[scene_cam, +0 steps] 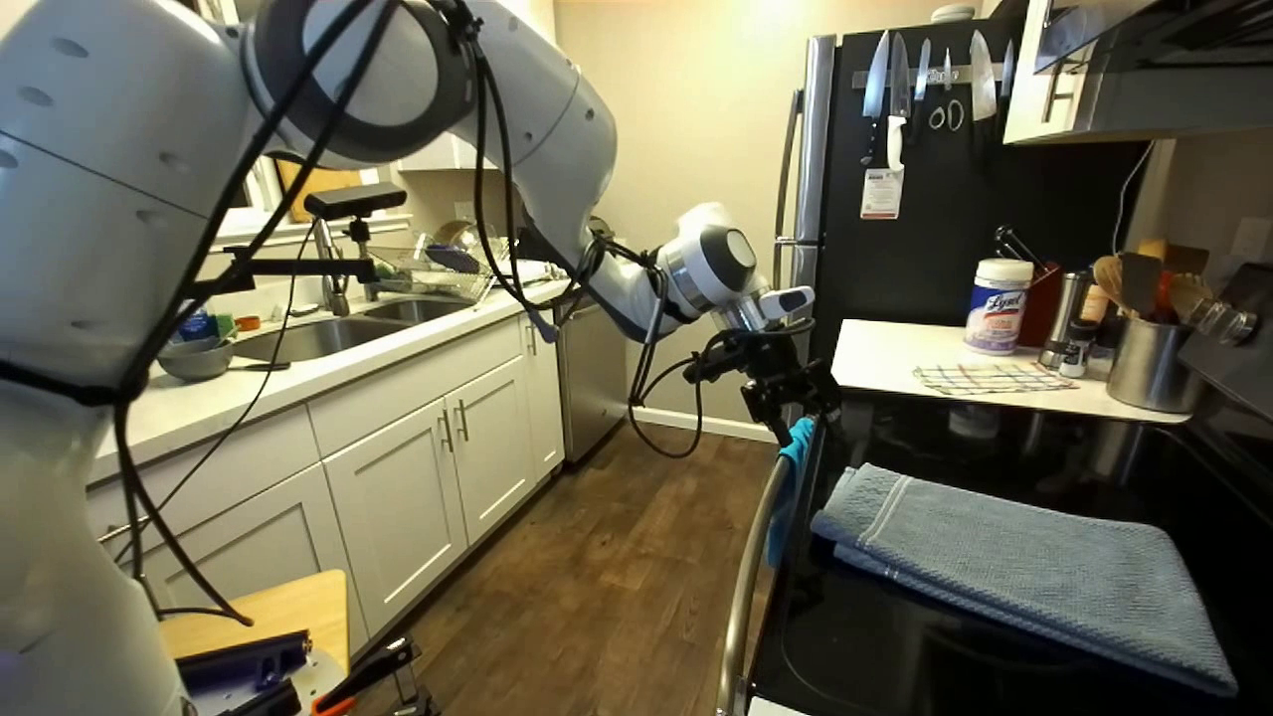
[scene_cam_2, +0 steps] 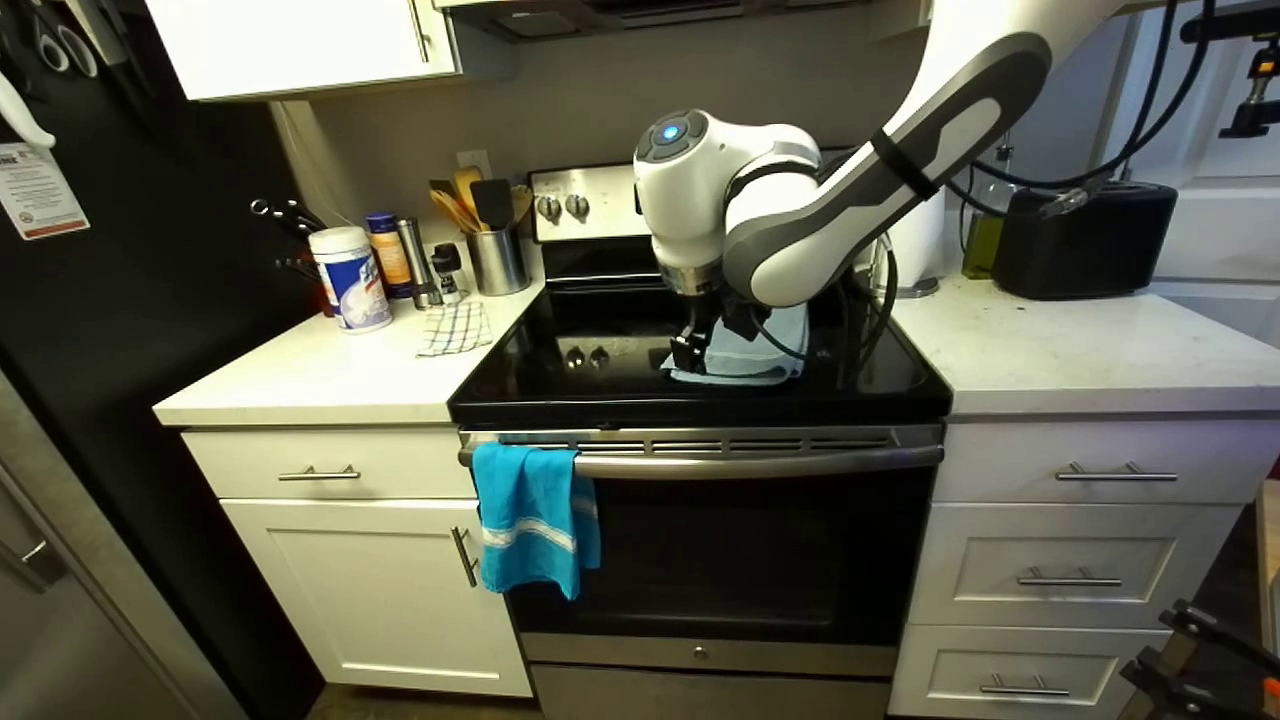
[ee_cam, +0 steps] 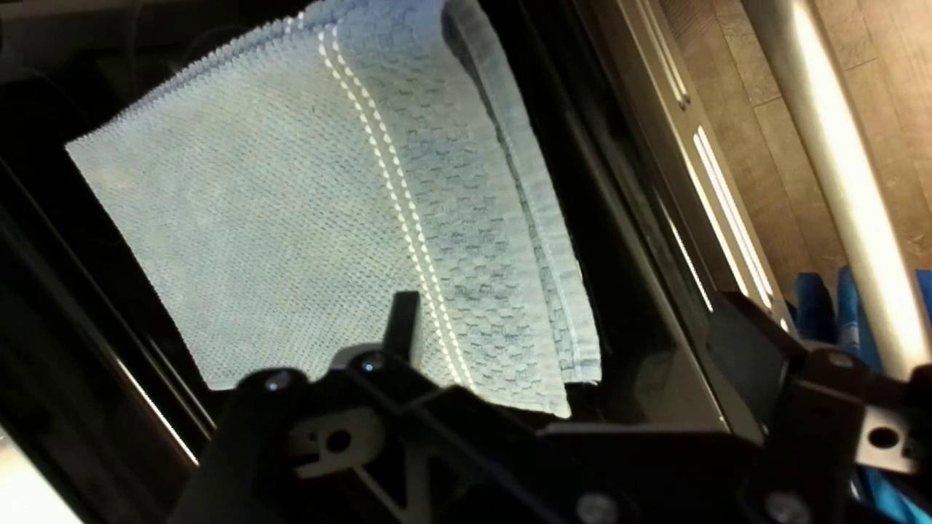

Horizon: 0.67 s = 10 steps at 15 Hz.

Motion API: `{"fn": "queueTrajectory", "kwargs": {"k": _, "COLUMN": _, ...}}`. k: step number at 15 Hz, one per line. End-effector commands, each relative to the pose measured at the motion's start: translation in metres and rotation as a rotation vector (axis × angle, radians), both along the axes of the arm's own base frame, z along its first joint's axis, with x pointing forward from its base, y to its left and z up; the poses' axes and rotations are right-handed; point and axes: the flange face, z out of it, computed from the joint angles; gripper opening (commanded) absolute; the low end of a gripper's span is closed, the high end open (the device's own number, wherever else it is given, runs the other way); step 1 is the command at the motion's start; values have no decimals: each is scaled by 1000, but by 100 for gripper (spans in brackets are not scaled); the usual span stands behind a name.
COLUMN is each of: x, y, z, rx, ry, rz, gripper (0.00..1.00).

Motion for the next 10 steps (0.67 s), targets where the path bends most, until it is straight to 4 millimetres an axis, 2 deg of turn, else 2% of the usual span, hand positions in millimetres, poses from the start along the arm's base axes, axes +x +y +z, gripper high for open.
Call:
{"fn": "queueTrajectory", "kwargs": {"k": 1, "x": 4, "y": -4, "z": -15, "rx": -32, "ry": 40, "rz": -53, "gripper": 100}}
{"fn": "queueTrajectory", "kwargs": {"k": 10, "x": 2, "y": -23, "z": -50, "rx": -67, "ry": 76, "rz": -52, "gripper": 100}}
